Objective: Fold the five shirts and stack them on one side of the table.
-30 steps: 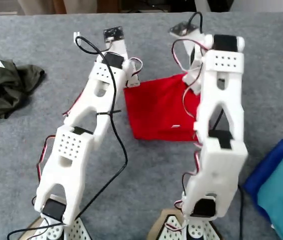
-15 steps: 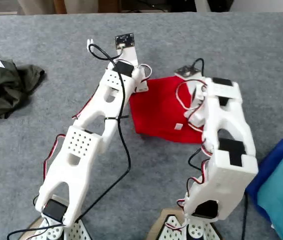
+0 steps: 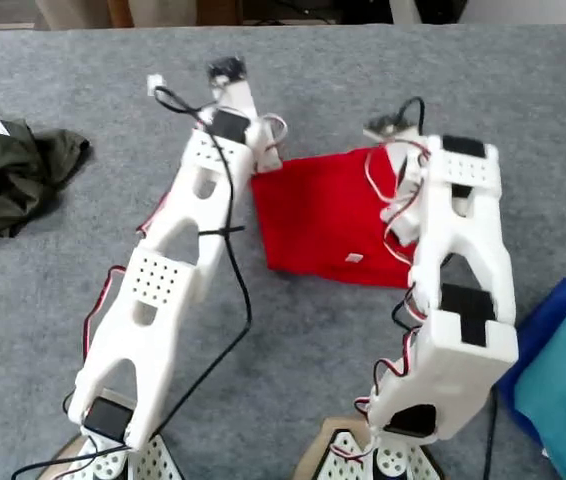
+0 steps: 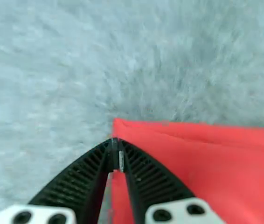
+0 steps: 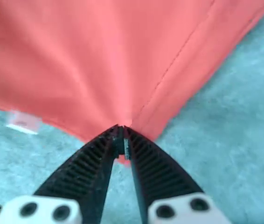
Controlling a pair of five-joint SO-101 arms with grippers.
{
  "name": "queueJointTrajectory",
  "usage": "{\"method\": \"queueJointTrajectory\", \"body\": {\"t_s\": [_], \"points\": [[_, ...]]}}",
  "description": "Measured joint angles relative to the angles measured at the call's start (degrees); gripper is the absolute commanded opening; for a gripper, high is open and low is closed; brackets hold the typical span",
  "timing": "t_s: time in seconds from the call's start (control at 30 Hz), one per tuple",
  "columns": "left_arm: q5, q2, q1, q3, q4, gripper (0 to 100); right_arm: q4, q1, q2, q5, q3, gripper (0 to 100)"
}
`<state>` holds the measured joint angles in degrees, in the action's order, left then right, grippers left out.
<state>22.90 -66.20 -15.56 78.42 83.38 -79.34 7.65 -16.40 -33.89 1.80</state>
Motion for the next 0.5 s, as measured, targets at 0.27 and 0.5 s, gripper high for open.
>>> {"method": "queueJointTrajectory", "body": {"t_s": [0.27, 0.5], "points": [[-0.1, -0.3, 0.2, 13.5, 10.3, 26, -6.5, -5.0, -2.9, 5.8, -11.5, 28.1], [-0.1, -1.4, 0.3, 3.9, 12.0, 26, -6.6, -8.3, -18.6, 11.3, -21.9, 28.4]]}}
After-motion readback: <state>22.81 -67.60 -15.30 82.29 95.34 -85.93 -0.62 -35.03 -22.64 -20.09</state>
